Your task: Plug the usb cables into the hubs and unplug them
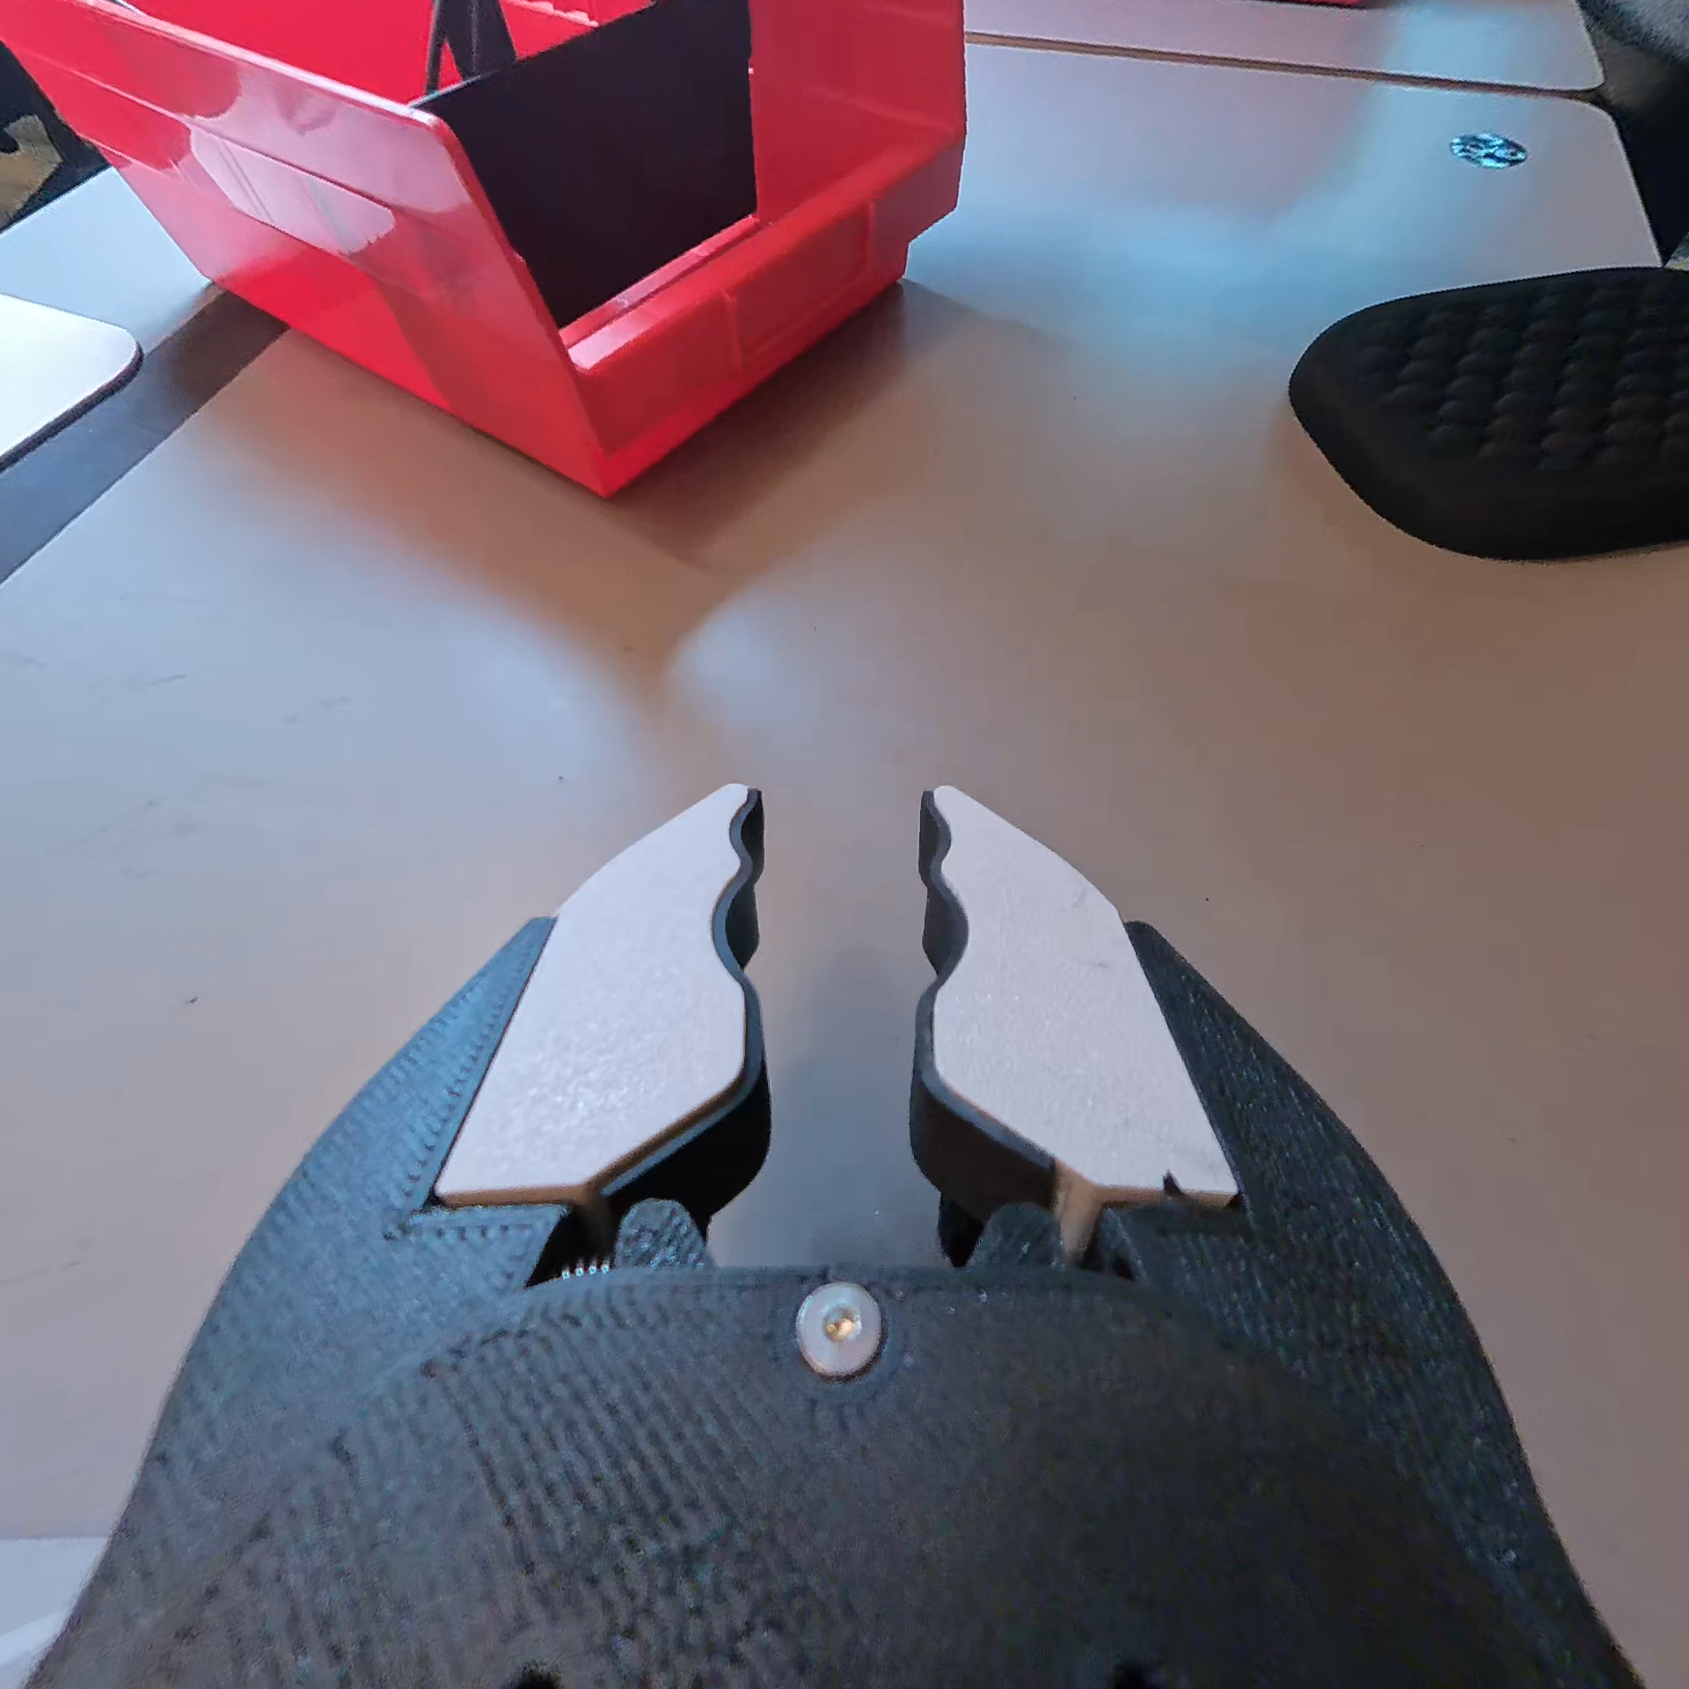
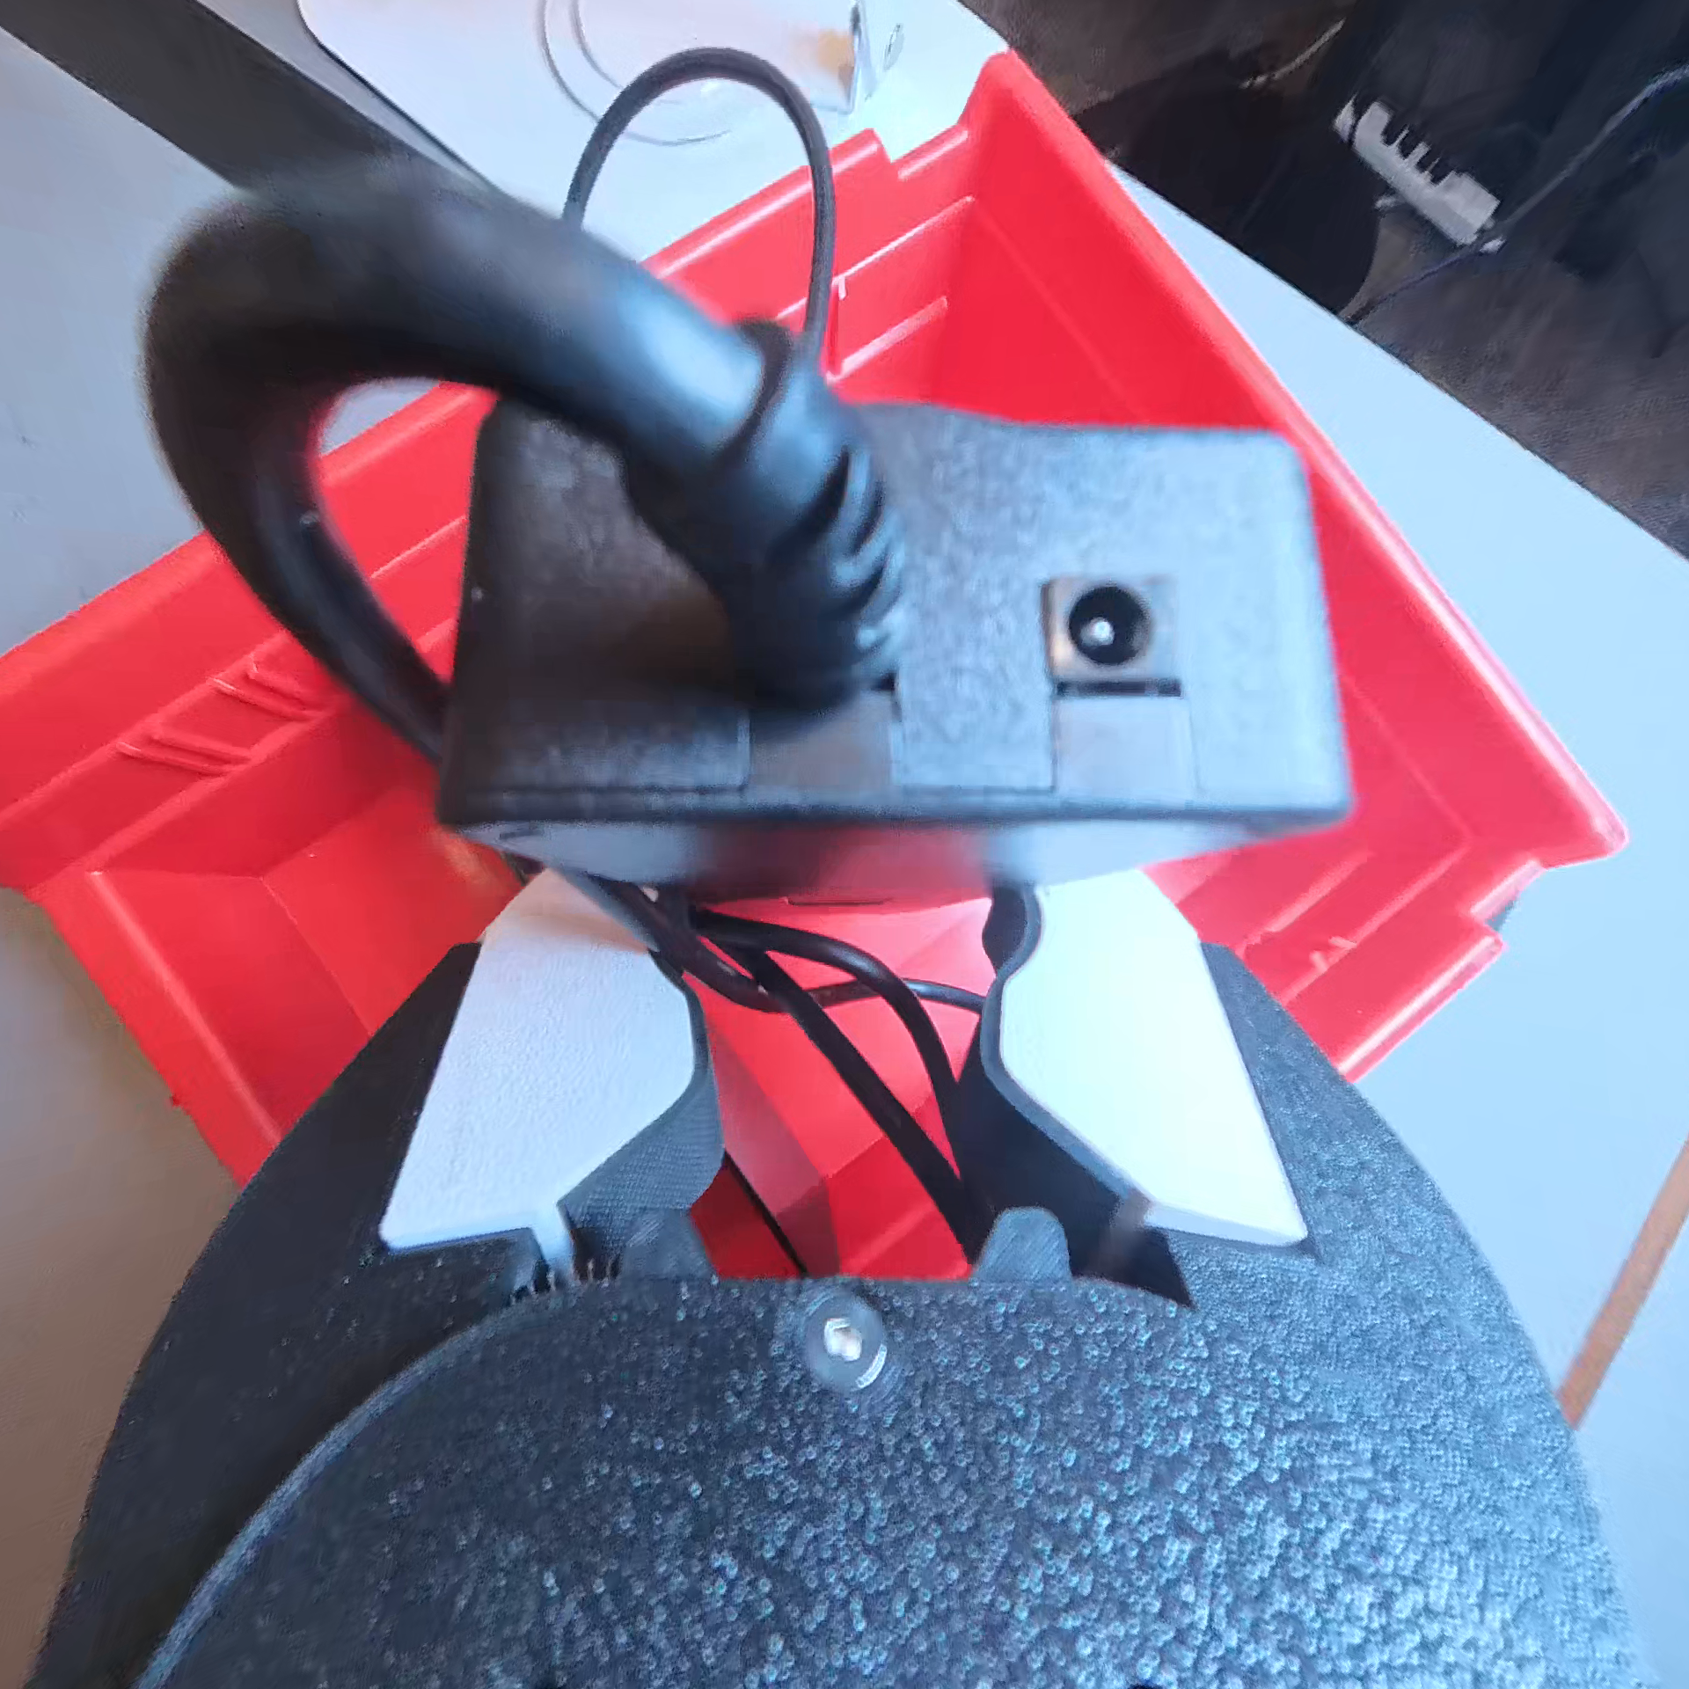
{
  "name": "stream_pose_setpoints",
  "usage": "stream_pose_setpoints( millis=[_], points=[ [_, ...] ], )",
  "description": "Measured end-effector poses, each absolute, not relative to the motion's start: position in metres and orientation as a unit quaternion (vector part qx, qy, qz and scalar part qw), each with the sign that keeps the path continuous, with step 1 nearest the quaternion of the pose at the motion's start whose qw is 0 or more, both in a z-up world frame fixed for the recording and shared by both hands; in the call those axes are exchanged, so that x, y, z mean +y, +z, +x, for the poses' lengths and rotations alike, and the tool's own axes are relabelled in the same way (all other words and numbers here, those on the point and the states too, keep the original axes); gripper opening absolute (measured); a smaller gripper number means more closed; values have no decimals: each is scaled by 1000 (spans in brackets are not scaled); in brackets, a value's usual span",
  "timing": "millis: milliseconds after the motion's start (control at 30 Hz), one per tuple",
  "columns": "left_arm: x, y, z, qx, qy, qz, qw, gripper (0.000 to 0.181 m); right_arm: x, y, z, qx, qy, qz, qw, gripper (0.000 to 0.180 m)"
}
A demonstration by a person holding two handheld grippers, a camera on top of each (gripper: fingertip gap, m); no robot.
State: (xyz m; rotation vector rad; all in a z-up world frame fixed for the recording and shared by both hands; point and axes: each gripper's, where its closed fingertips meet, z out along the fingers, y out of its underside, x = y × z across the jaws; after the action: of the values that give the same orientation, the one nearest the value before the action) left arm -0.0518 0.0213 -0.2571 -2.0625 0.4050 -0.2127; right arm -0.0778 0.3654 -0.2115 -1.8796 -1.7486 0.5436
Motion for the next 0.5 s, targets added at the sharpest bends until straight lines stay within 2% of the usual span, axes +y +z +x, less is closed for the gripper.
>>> stream_pose_setpoints(
  millis=[100,300,500],
  points=[
    [21,-261,-51,169,-89,-853,486,32,376,-209,-85,-638,186,-696,271,66],
    [21,-269,-52,171,-84,-860,473,32,391,-191,-107,-629,170,-695,302,84],
    [21,-271,-54,166,-91,-861,472,32,392,-140,-113,-582,232,-676,389,95]
  ],
)
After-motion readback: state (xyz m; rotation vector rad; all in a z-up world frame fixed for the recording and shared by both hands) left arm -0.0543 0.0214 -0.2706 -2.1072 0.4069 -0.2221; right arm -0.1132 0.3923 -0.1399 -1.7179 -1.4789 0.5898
